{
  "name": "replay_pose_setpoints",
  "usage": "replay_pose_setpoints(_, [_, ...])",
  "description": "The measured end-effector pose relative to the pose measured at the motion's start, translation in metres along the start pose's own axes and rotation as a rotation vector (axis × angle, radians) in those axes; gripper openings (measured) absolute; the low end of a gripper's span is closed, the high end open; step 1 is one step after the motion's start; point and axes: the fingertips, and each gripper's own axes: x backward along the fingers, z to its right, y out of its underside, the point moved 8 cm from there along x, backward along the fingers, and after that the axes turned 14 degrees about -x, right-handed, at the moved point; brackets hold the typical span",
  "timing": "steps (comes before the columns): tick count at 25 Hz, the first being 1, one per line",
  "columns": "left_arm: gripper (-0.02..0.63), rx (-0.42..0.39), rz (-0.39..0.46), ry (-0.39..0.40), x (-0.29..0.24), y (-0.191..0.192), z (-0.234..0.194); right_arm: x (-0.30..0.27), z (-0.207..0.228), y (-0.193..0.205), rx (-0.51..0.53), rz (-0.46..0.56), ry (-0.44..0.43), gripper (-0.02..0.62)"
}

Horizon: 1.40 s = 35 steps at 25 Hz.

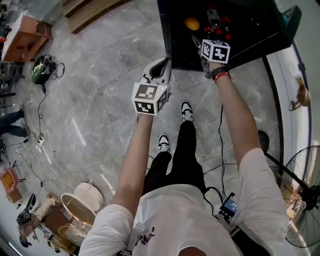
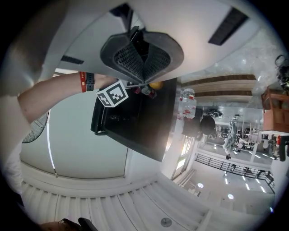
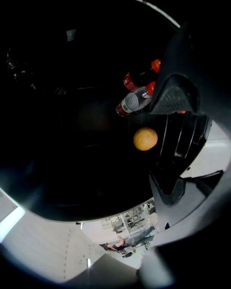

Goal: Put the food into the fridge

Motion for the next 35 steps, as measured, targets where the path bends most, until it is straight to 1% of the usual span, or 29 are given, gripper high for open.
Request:
replay_pose_setpoints(9, [0.020,-0.014,-0.004,0.019,0.028,-0.016,0.014,0.060,-0.010,0.015,-0.022,-0.005,-0.009,0.380])
replay_pose_setpoints(14, [0.020,-0.021,-0.003,0.018,0.046,-0.026,0.016,0.089,-0.024,0.014,-0.031,0.005,-0.024,0.377])
replay_pose_setpoints(17, [0.020,-0.024,-0.002,0.020,0.056,-0.034,0.018,0.112,-0.035,0.008,-0.031,0.025,-0.018,0.367])
replay_pose_setpoints(20, [0.020,-0.026,-0.006,0.026,0.065,-0.039,0.022,0.130,-0.043,0.007,-0.044,0.040,-0.038,0.356])
replay_pose_setpoints(27, [0.020,-0.033,-0.003,0.035,0.089,-0.052,0.032,0.181,-0.059,0.009,-0.039,0.042,-0.021,0.325])
replay_pose_setpoints(35, [0.020,-0.045,0.005,0.051,0.109,-0.064,0.040,0.232,-0.066,0.001,-0.009,0.061,0.002,0.310])
